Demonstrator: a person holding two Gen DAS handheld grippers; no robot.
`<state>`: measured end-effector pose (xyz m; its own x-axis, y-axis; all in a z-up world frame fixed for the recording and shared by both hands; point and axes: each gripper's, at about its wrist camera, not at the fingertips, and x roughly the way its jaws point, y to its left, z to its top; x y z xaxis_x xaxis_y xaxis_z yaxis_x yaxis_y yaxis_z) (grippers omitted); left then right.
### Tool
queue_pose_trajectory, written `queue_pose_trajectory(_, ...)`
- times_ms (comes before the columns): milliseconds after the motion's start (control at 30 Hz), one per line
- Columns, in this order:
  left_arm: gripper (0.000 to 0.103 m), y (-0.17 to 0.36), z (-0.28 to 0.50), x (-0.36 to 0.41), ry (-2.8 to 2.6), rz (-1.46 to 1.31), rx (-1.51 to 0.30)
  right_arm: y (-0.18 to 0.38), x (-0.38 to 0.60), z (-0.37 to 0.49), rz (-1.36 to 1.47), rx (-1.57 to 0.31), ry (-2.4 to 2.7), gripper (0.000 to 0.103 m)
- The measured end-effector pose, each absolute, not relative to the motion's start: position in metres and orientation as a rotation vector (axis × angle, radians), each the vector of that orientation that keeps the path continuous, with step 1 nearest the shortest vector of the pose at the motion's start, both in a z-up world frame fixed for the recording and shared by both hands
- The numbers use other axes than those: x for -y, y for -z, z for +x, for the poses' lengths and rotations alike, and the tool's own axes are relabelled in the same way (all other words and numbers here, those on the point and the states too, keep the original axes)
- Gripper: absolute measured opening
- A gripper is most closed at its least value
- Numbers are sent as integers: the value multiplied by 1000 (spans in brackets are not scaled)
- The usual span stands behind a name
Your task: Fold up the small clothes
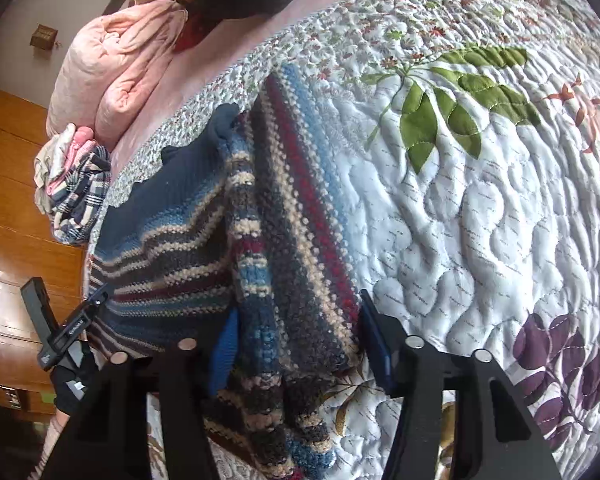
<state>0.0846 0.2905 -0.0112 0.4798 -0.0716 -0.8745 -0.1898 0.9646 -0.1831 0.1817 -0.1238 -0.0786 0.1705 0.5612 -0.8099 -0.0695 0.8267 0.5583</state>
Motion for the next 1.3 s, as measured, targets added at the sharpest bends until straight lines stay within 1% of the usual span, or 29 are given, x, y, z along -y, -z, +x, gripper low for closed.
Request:
queue_pose_trajectory(133,54,11,84,-290,-72,-265,-1071,79,125,181,459,-1329,-479,44)
queue_pose_trajectory(533,55,16,83,-292,-63,-266,-1061,83,120,181,435,-1329,-455,40)
queue_pose_trajectory(567,55,16,83,-292,-63,-266,-1061,82,119,180,438,-1328,-452,39)
queue_pose_trajectory(633,55,15,83,-293,-61,-272,-1064,76,116,179,448,-1324,-451,32)
queue_pose_trajectory(700,54,12,82,-295,-55,-287,-1069,64,114,179,496,-1313,-486,28)
queue_pose_trajectory(767,53,7,79,-299,-45,-302,-1066,44,107,178,522,-1282,-543,28)
queue_pose_trajectory(900,53,-4,69,-305,-29,-308,-1037,1,72,179,465,-1220,-641,27)
queue_pose_trajectory(1067,53,-16,61,-316,-22,-330,-1006,-37,5,177,342,-1194,-751,27)
queue_pose_trajectory(1167,53,-20,58,-323,-22,-345,-992,-49,-37,173,268,-1193,-811,27)
queue_pose_trajectory(1300,53,-21,55,-334,-26,-383,-986,-45,-83,169,191,-1228,-852,27)
